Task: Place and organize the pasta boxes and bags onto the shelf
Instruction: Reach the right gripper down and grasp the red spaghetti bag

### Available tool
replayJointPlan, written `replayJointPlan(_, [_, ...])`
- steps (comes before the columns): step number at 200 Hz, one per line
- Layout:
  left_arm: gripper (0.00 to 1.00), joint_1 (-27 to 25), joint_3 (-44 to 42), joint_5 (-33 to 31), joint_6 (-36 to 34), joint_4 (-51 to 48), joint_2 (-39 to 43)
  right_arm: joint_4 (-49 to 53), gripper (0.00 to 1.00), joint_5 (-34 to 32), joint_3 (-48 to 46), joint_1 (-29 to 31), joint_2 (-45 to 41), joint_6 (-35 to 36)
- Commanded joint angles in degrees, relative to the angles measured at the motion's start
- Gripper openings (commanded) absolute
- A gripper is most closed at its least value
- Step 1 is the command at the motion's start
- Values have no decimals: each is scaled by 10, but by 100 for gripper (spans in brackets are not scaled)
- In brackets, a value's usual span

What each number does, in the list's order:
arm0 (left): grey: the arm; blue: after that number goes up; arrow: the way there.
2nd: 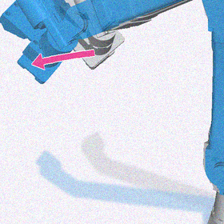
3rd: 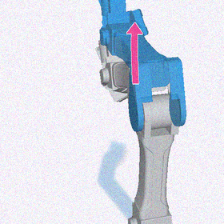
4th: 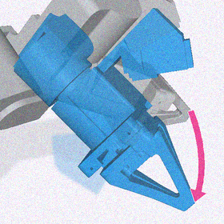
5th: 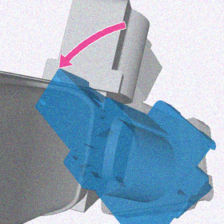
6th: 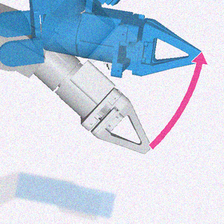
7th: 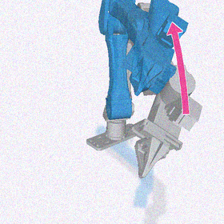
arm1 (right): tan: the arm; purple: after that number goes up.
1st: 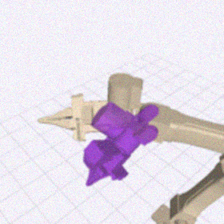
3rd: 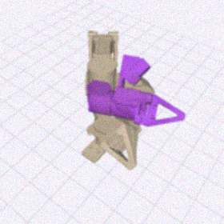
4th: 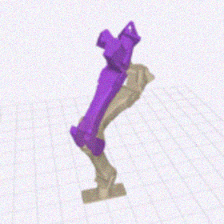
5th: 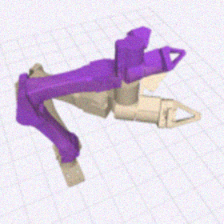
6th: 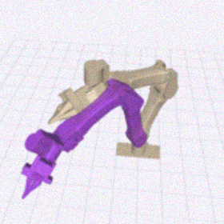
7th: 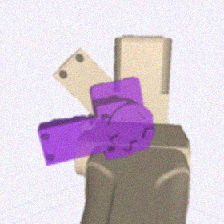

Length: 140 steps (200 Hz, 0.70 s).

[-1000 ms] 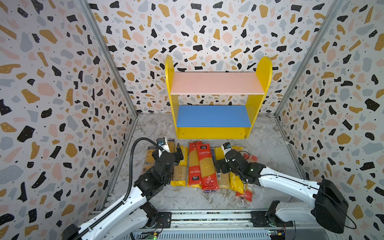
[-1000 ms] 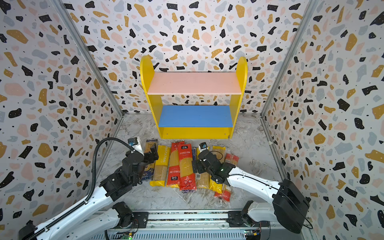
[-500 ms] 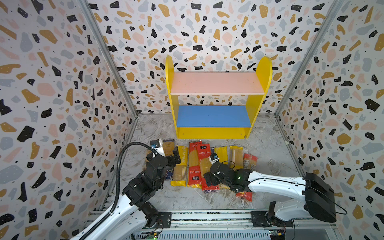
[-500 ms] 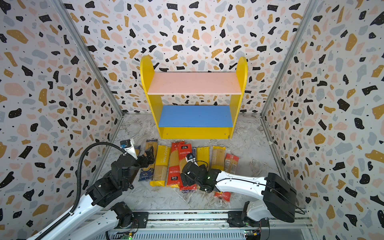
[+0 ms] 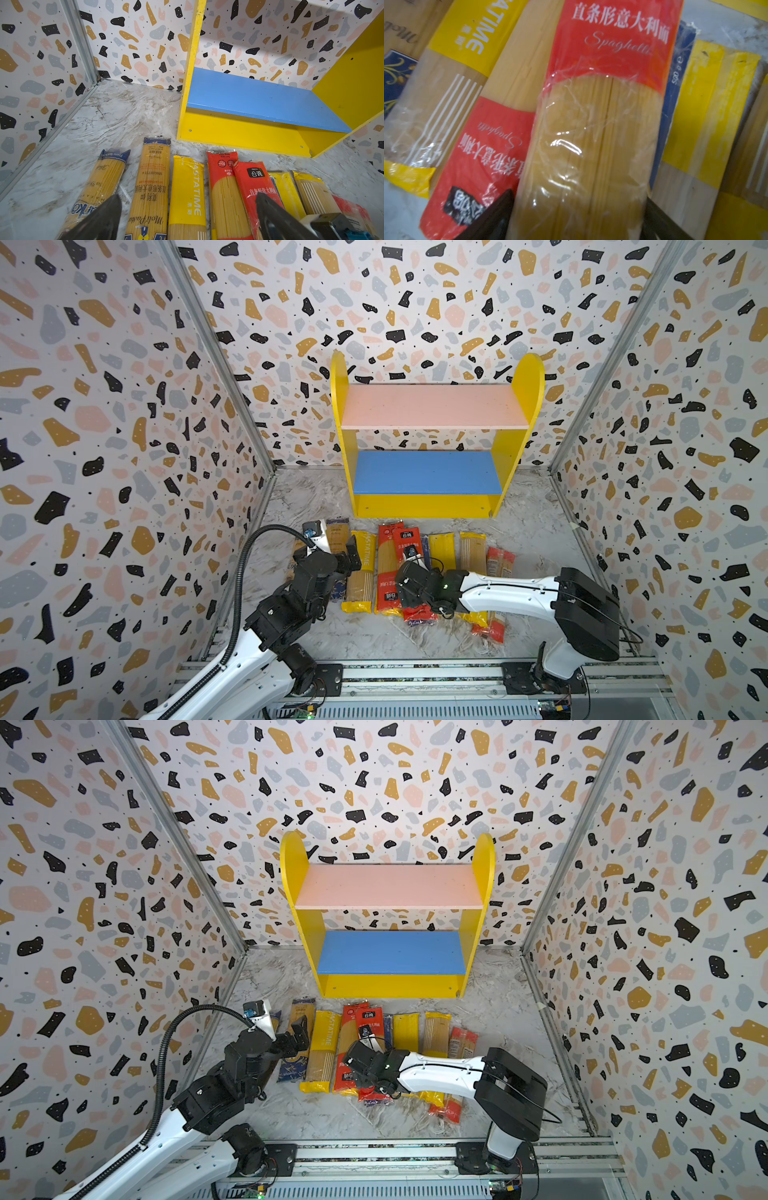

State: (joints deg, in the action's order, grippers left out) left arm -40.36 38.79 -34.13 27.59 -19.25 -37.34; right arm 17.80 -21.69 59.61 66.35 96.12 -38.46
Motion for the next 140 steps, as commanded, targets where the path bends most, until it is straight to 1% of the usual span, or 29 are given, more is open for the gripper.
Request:
replayJointPlan(1, [100, -3, 15, -5, -15, 6, 2, 32, 84, -4, 18, 3, 19, -10])
replayJointPlan(8, [99, -3, 15, -5, -15, 5, 1, 34, 81, -5, 19, 1, 24, -12])
replayJointPlan(19, [100, -3, 17, -6, -17, 4, 0, 38, 71, -6, 21, 0, 28, -15])
replayJointPlan(34, [99, -3, 20, -8, -18, 0, 1, 40, 61, -2, 21, -1, 27, -15])
replayJointPlan(44, [100, -3, 22, -10, -18, -1, 1, 38, 52, 4, 17, -3, 21, -13])
replayJointPlan(66, [100, -3, 25, -13, -20, -1, -2, 21, 39, 31, -5, -13, -3, -8])
replayJointPlan(92, [99, -3, 27, -11, -18, 0, -9, -33, 30, 92, -59, -39, -49, -8])
replayJointPlan(104, [100, -3, 29, -9, -17, -1, -11, -60, 28, 115, -81, -49, -77, -7])
replayJointPlan(115, [99, -3, 31, -8, -17, 0, -13, -84, 23, 141, -103, -62, -106, -3])
replayJointPlan(140, [99, -3, 31, -8, -17, 5, -19, -86, 21, 150, -110, -75, -151, 11])
